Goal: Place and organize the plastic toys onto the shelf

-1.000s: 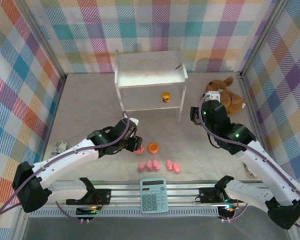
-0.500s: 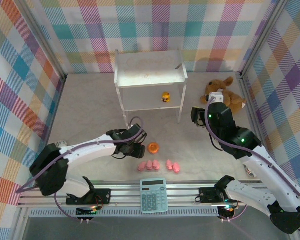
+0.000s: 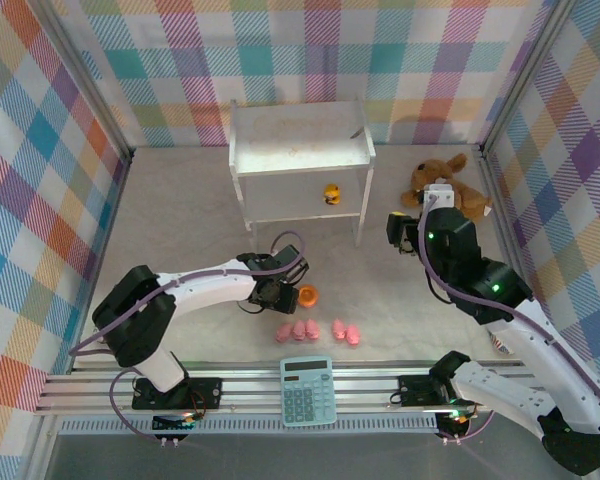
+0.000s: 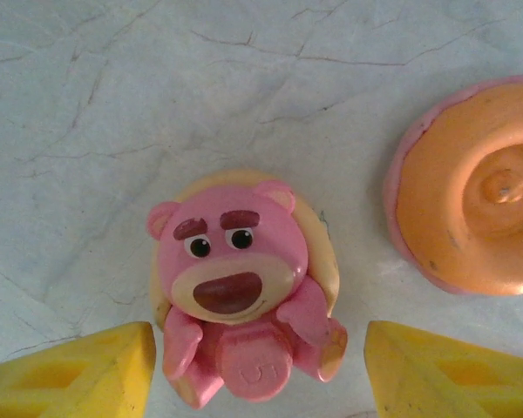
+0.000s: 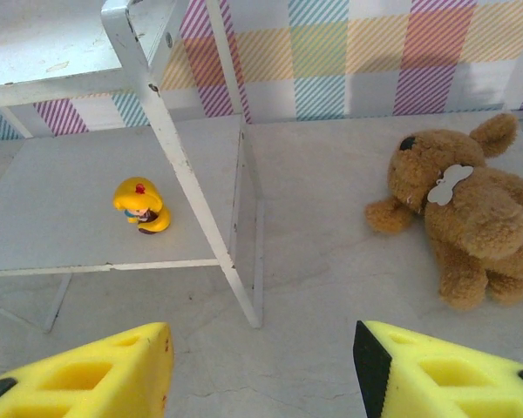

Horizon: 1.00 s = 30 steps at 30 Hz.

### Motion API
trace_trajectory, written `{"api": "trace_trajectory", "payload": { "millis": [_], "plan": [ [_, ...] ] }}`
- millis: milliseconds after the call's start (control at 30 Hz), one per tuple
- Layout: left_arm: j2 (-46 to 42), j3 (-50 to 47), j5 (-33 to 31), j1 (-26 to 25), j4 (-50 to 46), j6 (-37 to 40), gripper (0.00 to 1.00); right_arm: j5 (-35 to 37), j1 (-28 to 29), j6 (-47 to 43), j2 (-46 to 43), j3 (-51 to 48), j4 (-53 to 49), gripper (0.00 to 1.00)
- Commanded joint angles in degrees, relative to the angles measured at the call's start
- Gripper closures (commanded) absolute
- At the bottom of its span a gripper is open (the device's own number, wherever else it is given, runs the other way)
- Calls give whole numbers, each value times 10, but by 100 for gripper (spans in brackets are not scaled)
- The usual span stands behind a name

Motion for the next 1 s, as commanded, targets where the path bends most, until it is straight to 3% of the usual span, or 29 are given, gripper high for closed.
{"api": "trace_trajectory", "payload": {
  "millis": [0, 433, 667, 967],
  "plan": [
    [10, 1, -5, -8, 4, -19, 36, -5, -5, -14, -7, -1, 20, 42],
    [32, -14, -23, -8, 27, -18, 40, -8, -13, -20, -3, 1, 24, 42],
    [16, -30, -35, -7, 43, -9, 56, -10, -15, -23, 1, 4, 28, 42],
    [-30, -11, -59, -7, 15, 10, 57, -11, -17, -24, 4, 4, 31, 42]
  ]
}}
